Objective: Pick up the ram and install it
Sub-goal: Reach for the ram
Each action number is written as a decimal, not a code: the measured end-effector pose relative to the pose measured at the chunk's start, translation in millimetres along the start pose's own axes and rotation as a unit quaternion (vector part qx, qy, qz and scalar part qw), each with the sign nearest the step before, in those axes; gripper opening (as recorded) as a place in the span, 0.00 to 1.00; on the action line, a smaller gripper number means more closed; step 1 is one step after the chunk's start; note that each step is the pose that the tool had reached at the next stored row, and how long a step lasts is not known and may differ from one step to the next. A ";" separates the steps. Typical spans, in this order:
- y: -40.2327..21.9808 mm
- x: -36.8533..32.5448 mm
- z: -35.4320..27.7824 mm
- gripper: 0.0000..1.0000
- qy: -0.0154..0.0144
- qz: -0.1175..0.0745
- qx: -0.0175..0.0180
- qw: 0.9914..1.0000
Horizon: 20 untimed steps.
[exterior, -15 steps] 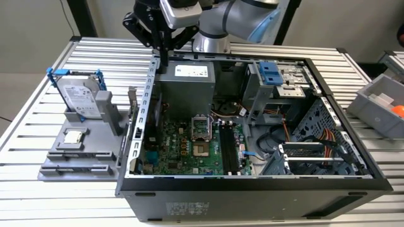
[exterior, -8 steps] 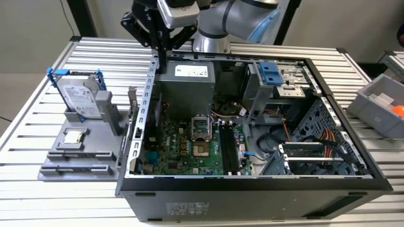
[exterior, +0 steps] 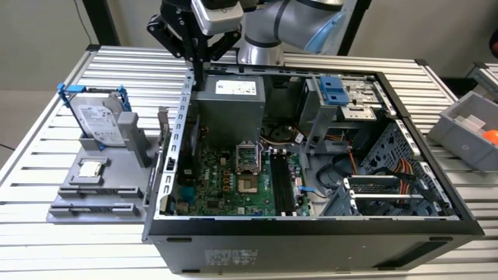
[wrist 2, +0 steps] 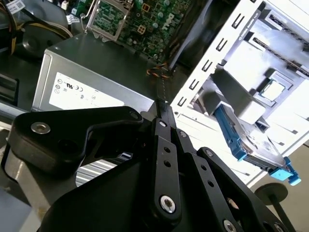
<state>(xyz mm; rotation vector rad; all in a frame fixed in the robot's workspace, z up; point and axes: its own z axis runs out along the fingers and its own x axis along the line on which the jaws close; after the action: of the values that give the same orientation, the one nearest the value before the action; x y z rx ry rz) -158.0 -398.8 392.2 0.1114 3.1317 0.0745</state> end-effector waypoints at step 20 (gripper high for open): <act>-0.3 4.5 0.0 0.00 0.000 0.000 0.000 1.000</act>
<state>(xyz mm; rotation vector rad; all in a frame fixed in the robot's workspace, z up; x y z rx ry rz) -162.5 -398.9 392.1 0.1114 3.1317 0.0745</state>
